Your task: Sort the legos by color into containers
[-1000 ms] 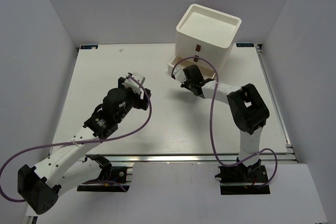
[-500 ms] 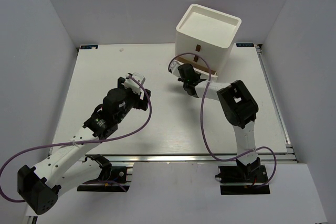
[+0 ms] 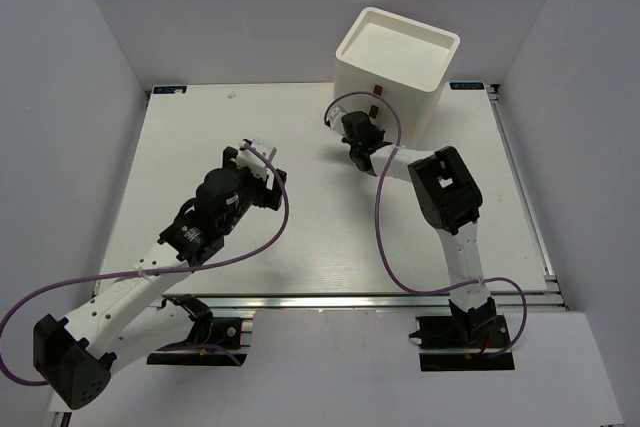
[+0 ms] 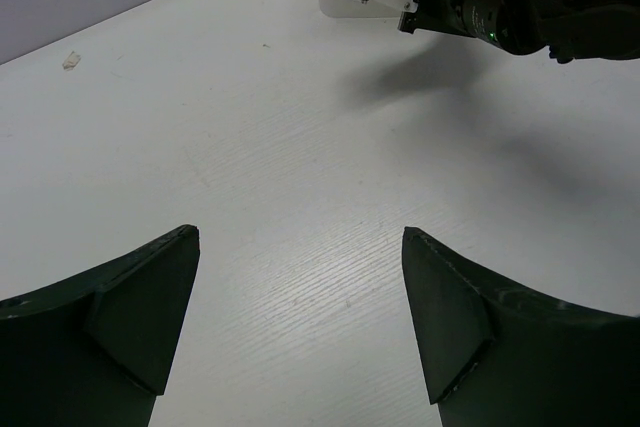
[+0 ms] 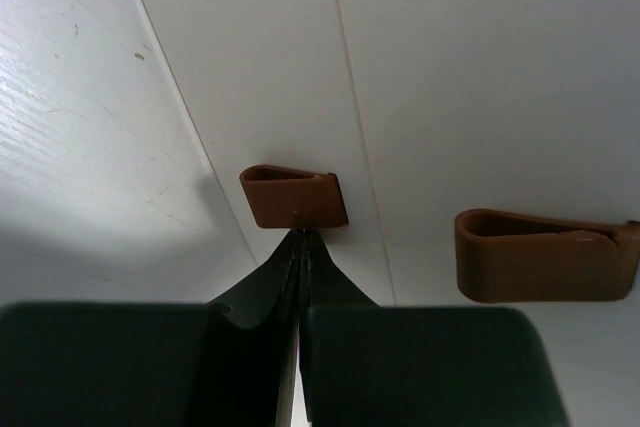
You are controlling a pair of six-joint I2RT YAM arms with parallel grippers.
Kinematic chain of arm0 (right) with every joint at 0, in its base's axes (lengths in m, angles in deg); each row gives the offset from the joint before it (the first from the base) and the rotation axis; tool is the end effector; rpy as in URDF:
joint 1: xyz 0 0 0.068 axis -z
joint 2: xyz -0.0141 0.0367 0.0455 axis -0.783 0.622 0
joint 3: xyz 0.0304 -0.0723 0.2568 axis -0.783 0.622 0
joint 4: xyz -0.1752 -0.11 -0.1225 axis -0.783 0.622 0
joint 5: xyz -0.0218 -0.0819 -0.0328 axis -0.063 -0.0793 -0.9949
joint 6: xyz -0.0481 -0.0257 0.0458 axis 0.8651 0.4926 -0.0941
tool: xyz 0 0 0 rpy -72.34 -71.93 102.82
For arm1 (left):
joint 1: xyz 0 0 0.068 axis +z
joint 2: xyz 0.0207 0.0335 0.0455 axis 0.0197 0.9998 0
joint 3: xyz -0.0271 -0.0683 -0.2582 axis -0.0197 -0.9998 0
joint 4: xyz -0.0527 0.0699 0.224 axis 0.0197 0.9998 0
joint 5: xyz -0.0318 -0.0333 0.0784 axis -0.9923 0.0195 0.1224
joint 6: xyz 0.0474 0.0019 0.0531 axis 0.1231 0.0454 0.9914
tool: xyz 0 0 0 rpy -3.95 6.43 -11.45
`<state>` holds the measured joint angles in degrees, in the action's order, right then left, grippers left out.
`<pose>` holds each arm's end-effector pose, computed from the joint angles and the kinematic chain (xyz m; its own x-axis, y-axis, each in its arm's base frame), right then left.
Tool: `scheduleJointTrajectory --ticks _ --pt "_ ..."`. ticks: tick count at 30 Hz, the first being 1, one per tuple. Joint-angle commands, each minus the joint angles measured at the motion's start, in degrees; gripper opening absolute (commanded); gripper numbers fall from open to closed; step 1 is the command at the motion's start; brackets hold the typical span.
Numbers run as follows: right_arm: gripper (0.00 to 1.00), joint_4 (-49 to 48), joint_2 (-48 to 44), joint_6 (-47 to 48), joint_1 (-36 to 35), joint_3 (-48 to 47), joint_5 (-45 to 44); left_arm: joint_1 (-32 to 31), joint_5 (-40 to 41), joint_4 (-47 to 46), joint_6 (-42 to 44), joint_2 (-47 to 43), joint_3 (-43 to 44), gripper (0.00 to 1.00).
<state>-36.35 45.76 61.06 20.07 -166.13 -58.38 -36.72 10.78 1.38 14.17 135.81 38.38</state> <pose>0.4342 0.2247 0.1545 -0.3066 -0.8641 -0.3991 -0.2805 0.4827 -0.8296 0.1771 -0.1202 0.3055 -0.1865 0.2287 -0.9555 0.4327 0.8922 0.1291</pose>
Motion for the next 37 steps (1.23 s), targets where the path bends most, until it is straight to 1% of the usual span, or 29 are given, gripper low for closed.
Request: scheduleJointTrajectory --ticks 1,4,7,8,10,11,12,13,14,15,16,17,18,19,20,21,22,23,24,26,27,28,30,32,34,37 --pt "0.00 -2.68 0.55 1.24 1.31 -2.90 -1.37 -0.21 1.16 0.16 0.58 -0.88 0.17 0.92" --pt "0.00 -2.07 0.82 1.33 1.84 -2.99 -1.11 -0.21 1.25 0.33 0.49 -0.79 0.17 0.92" --pt "0.00 0.65 -1.28 0.19 1.58 -1.41 2.04 -0.21 1.68 0.16 0.58 -0.71 0.08 0.92" --pt "0.00 6.41 -2.51 -1.55 1.49 -0.71 7.80 -0.21 1.69 0.16 0.67 -0.71 0.08 0.92" --pt "0.00 16.25 -7.86 -3.14 1.14 0.61 17.83 -0.21 1.78 0.16 0.67 -0.88 0.17 0.92" --pt "0.00 21.36 -9.71 -4.72 1.14 0.62 31.19 -0.21 1.86 0.16 0.58 -0.88 0.08 0.92" --pt "0.05 30.89 -13.73 -4.91 1.23 0.70 39.76 -0.21 1.51 0.16 0.75 -0.97 0.08 0.92" --pt "0.15 34.99 -15.69 -4.91 1.66 0.97 46.20 -0.21 1.34 0.07 0.76 -0.97 0.08 0.93" --pt "0.43 37.47 -17.71 -6.21 1.84 1.84 56.10 -0.21 1.16 0.07 0.58 -1.32 0.08 0.93" --pt "0.59 38.71 -21.90 -8.40 2.02 2.98 59.42 -0.21 0.90 -0.02 0.75 -1.49 -0.09 0.94" --pt "0.69 38.55 -24.21 -11.04 1.93 6.38 62.50 -0.21 0.29 -0.28 0.76 -1.50 -0.09 0.95" --pt "0.89 38.37 -26.32 -15.59 2.19 7.90 68.62 -0.21 -0.07 -0.28 0.76 -1.84 -0.35 0.97" --pt "0.89 36.46 -30.52 -18.50 2.20 9.65 70.59 -0.21 -0.51 -0.54 0.84 -2.02 -0.44 0.98" --pt "0.89 34.35 -33.00 -22.27 2.37 13.41 71.13 -0.21 -1.47 -0.63 0.93 -2.28 -0.53 0.98" --pt "0.89 32.06 -35.02 -25.97 2.46 15.19 69.92 -0.21 -2.09 -0.81 1.11 -2.37 -0.71 0.98" --pt "0.89 30.39 -39.22 -32.09 2.20 16.60 68.60 -0.21 -2.70 -0.98 1.28 -2.55 -0.88 0.98" --pt "0.89 28.28 -41.17 -34.24 2.37 18.53 67.20 -0.21 -3.84 -1.07 1.46 -2.72 -1.06 0.98" --pt "0.89 27.13 -42.59 -36.27 2.37 19.24 63.44 -0.21 -4.55 -1.25 1.63 -2.73 -1.15 0.98" --pt "0.89 26.77 -46.08 -38.81 2.63 19.86 61.49 -0.21 -5.08 -1.34 1.98 -2.90 -1.41 0.98" --pt "0.89 24.76 -49.18 -39.54 2.90 22.04 57.02 -0.21 -6.13 -1.51 2.34 -2.90 -1.76 0.98" --pt "0.89 23.35 -52.67 -39.89 2.81 23.45 54.99 -0.21 -6.31 -1.51 2.43 -2.90 -1.85 0.98" --pt "0.89 20.47 -54.45 -39.98 2.90 25.03 53.66 -0.21 -6.40 -1.51 2.43 -2.73 -2.03 0.98" --pt "0.89 17.38 -59.09 -39.80 3.16 30.38 50.58 -0.21 -6.22 -1.43 2.86 -2.38 -2.11 0.98" --pt "0.89 14.83 -61.84 -42.95 3.51 33.30 48.30 -0.21 -5.79 -0.99 3.04 -1.85 -2.03 0.98" --pt "0.89 14.20 -65.88 -43.23 4.04 37.17 49.16 -0.21 -5.26 -1.07 3.04 -1.58 -2.11 0.98" --pt "0.90 14.11 -68.52 -43.49 4.57 39.99 48.91 -0.21 -5.17 -1.07 3.04 -1.15 -2.38 0.98"
